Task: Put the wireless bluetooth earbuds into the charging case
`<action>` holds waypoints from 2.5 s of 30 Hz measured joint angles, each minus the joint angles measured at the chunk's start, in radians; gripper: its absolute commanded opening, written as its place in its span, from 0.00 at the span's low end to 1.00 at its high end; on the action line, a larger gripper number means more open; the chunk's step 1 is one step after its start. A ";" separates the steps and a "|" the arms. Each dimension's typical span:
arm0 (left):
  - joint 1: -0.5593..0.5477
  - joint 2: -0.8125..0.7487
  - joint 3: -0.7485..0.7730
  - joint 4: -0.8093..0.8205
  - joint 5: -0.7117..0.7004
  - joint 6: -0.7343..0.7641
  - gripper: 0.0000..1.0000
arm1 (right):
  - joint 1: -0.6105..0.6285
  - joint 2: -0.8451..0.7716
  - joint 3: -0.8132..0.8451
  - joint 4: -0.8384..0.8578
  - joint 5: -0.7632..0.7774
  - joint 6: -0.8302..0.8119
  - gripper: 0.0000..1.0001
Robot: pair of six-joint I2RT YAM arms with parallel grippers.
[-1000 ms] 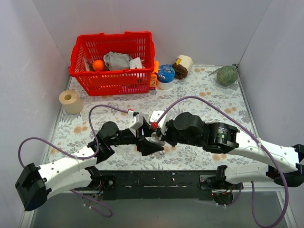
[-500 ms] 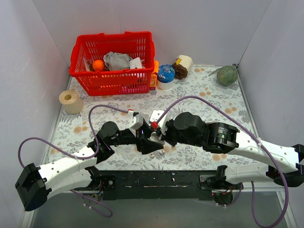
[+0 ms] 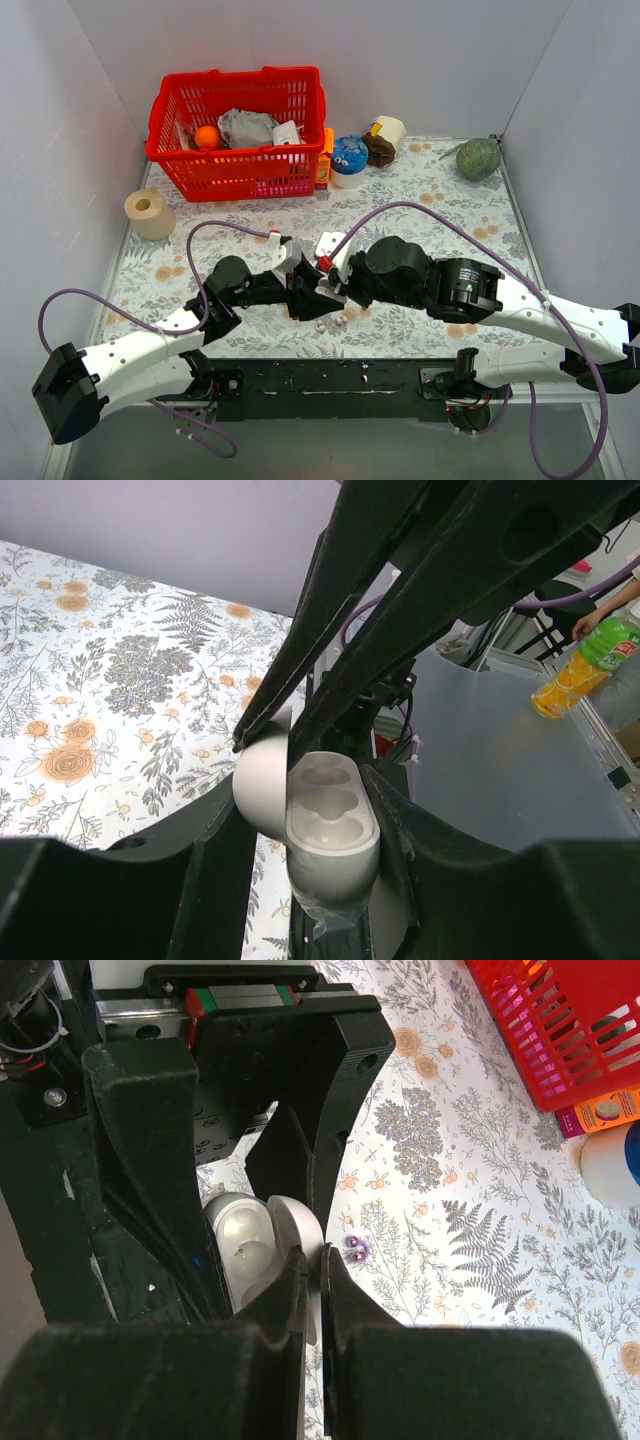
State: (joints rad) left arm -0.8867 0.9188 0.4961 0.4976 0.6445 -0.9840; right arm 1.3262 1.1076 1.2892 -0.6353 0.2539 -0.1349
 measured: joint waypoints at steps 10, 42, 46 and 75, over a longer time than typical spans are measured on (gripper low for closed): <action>0.000 -0.047 -0.055 0.041 -0.013 0.008 0.00 | 0.005 -0.023 0.000 0.030 0.023 0.076 0.65; 0.000 -0.022 -0.030 -0.054 -0.175 0.049 0.00 | -0.029 -0.209 -0.227 0.151 0.208 0.407 0.63; 0.003 0.160 -0.023 -0.079 -0.200 -0.037 0.00 | -0.037 -0.286 -0.306 0.142 0.292 0.489 0.59; 0.176 0.792 0.249 -0.331 -0.024 -0.126 0.69 | -0.037 -0.335 -0.469 0.193 0.307 0.603 0.58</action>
State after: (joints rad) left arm -0.7105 1.7111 0.7456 0.1665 0.6205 -1.1099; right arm 1.2896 0.7731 0.8204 -0.4427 0.5613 0.4679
